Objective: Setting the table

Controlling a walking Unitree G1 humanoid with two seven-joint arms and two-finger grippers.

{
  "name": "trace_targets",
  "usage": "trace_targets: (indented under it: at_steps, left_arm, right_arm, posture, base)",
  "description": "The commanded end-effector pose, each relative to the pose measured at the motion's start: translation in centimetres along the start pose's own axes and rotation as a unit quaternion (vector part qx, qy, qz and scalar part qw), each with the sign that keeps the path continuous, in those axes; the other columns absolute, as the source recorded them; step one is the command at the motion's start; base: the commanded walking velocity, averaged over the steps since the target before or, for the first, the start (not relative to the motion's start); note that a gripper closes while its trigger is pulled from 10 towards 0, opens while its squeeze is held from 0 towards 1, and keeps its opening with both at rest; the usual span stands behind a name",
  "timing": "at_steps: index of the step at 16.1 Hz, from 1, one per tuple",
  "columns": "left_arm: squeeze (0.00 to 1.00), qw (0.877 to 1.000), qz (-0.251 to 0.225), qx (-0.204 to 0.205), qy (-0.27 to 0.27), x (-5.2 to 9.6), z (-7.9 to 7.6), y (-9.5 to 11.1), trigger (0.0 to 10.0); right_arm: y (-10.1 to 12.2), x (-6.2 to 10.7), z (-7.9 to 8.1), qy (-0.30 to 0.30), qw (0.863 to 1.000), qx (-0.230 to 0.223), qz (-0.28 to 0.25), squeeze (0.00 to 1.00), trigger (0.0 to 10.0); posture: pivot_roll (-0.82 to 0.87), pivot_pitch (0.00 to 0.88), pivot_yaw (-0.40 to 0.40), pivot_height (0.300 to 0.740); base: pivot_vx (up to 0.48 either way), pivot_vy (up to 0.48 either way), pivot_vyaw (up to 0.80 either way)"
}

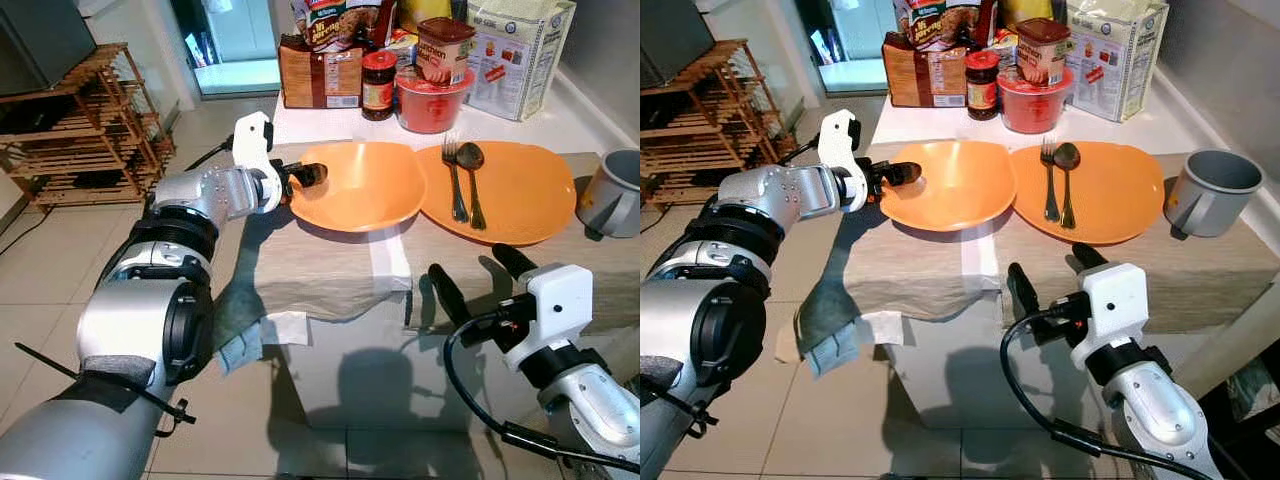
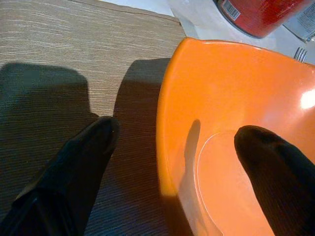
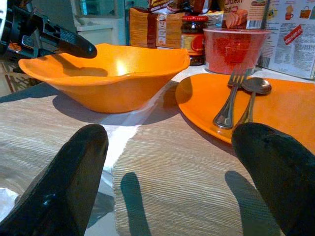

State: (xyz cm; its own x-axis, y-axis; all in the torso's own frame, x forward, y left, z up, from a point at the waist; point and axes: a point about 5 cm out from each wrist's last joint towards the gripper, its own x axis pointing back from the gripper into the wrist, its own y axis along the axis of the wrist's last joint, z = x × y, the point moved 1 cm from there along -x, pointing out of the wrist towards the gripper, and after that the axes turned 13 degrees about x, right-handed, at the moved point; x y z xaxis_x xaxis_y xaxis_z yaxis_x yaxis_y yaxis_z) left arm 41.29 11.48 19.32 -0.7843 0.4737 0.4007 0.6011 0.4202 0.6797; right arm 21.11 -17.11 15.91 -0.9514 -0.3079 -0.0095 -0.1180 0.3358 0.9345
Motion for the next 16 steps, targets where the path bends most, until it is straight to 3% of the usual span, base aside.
trace_targets:
  at_steps: [1,2,3,4,5,6,7,9,16]
  left_arm:
    - [0.0,1.0,0.002,-0.012,0.006,-0.02,-0.05,0.1,10.0]
    - [0.0,1.0,0.001,-0.014,0.01,-0.01,0.07,0.14,10.0]
    - [0.0,1.0,-0.001,-0.017,0.01,0.01,0.11,0.18,4.8]
    - [0.0,1.0,0.0,-0.019,0.011,0.01,0.13,0.19,3.1]
    - [0.0,1.0,0.0,-0.019,0.011,0.01,0.13,0.19,3.1]
    - [0.0,1.0,0.0,-0.022,0.014,0.04,0.2,0.25,9.1]
    - [0.0,1.0,-0.001,-0.024,0.015,0.06,0.22,0.28,4.5]
    - [0.0,0.999,0.007,-0.033,0.02,0.08,0.32,0.18,0.0]
    - [0.0,0.998,0.02,-0.049,0.018,-0.04,0.15,-0.1,0.0]
  right_arm:
    - [-0.07,-0.13,0.29,0.004,1.0,-0.005,0.005,0.0,10.0]
    - [-0.07,-0.1,0.33,0.004,1.0,-0.005,0.005,0.0,10.0]
    - [-0.08,-0.07,0.37,0.004,1.0,-0.006,0.006,0.0,10.0]
    - [-0.11,-0.05,0.4,0.005,1.0,-0.006,0.006,0.0,10.0]
    - [-0.12,-0.04,0.42,0.005,1.0,-0.006,0.007,0.0,10.0]
    - [-0.17,-0.03,0.43,0.005,1.0,-0.006,0.008,0.0,10.0]
    - [-0.19,-0.04,0.42,0.005,1.0,-0.006,0.008,0.0,10.0]
    - [-0.23,-0.07,0.47,0.006,1.0,-0.006,0.008,0.0,10.0]
    - [-0.41,-0.25,0.75,0.011,1.0,-0.008,0.008,0.0,10.0]
  posture:
    - [-0.26,0.021,0.132,0.74]
    - [-0.26,0.022,0.134,0.74]
    - [-0.26,0.023,0.135,0.74]
    - [-0.26,0.023,0.135,0.74]
    - [-0.26,0.024,0.136,0.74]
    - [-0.26,0.023,0.137,0.74]
    - [-0.26,0.022,0.137,0.74]
    - [-0.26,0.019,0.138,0.74]
    - [-0.25,0.01,0.14,0.74]
  base:
    - [0.0,0.0,0.0]
    - [0.0,0.0,0.0]
    - [0.0,0.0,0.0]
    - [0.0,0.0,0.0]
    - [0.0,0.0,0.0]
    - [0.0,0.0,0.0]
    - [0.0,0.0,0.0]
    - [0.0,0.0,0.0]
    - [0.0,0.0,0.0]
